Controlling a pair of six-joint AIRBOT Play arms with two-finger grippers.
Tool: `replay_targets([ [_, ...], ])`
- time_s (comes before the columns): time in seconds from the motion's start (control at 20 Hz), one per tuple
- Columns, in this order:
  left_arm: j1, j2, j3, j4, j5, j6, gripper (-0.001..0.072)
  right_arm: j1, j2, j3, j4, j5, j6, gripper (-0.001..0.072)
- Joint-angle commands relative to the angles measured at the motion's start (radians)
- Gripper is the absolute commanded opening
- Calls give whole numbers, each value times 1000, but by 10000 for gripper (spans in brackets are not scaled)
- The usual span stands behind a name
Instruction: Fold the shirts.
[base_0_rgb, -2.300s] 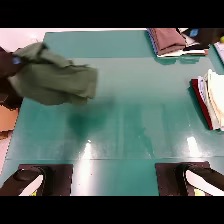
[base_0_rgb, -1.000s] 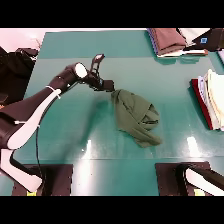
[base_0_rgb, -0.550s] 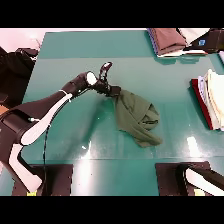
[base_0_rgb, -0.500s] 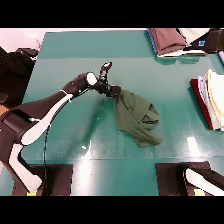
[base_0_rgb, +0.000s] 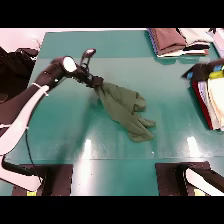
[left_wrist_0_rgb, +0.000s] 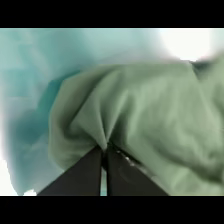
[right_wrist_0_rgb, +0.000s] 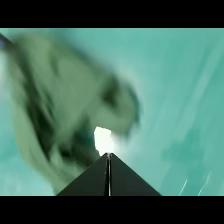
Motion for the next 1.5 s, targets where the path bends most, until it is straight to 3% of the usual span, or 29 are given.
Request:
replay_targets([
  [0.0, 22, 116, 0, 150, -121, -1, 28, -1, 42, -300, -10, -69, -2, 253],
  [0.05, 22, 135, 0, 148, -124, -1, 28, -1, 41, -392, -10, -90, -1, 474],
  [0.1, 22, 151, 0, 144, -124, -2, 28, 2, 31, -467, 0, -100, -2, 538],
  [0.3, 22, 160, -6, 141, -128, -2, 28, 53, -70, -663, 171, -197, -98, 537],
  [0.5, 22, 159, -8, 141, -129, -3, 29, 171, -188, -681, 325, -217, -175, 535],
  [0.85, 22, 159, -7, 141, -129, -4, 29, 360, -215, -681, 345, -346, -204, 528],
  [0.9, 22, 159, -7, 141, -129, -4, 29, 373, -215, -681, 346, -383, -204, 448],
  [0.95, 22, 162, -7, 140, -129, -14, 28, 383, -214, -680, 346, -421, -205, 206],
  [1.0, 22, 171, -5, 142, -125, -37, 28, 388, -203, -680, 348, -448, -208, 14],
  [1.2, 22, 369, 29, 171, -47, -54, 28, 332, -29, -539, 283, -376, -206, 14],
  [1.45, 19, 660, 193, 166, -12, -54, 27, 189, 192, -73, 72, -166, -87, 14],
])
